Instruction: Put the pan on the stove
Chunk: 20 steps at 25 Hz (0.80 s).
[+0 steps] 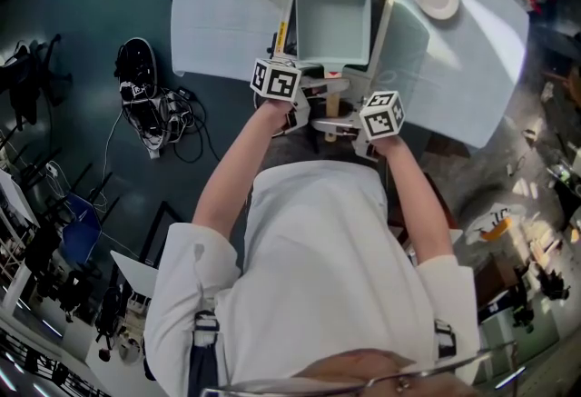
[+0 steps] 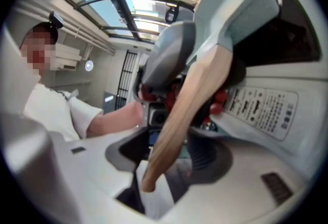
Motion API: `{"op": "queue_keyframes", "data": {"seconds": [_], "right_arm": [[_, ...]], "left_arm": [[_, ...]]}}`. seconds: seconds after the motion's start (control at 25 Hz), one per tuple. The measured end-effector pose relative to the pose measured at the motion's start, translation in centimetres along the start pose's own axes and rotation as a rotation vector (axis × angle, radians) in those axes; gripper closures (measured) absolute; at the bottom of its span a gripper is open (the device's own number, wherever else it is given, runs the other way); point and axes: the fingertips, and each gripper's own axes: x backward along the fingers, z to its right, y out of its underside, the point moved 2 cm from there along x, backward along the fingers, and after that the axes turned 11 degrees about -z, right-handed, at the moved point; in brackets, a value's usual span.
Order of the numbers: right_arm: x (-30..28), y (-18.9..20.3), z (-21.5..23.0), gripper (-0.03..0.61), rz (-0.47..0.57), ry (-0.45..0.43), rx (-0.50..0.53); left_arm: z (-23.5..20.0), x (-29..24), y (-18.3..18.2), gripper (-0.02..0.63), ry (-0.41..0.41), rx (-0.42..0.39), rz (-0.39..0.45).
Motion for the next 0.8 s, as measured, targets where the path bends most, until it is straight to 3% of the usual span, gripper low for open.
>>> {"op": "queue_keyframes", "data": {"seconds": [0.28,0.56,0.8], "right_arm": [[2.2,0.5,0.6,0.336,0.036,0.095,0.009],[4.8,0.8,1.3,0.337,0.077,0.172,0.018],[7.3,1.5,1.4,0.337,0.136,0.265,0.063]], "left_arm": [[0.1,2.0,0.3,0.313,-0.062,0.012,0.059],[0.3,4.7,0.6,0.313,-0.190,0.001,0.146],[2.4,5.7,2.4,0.313,-0.264,-0.079,0.173]]}}
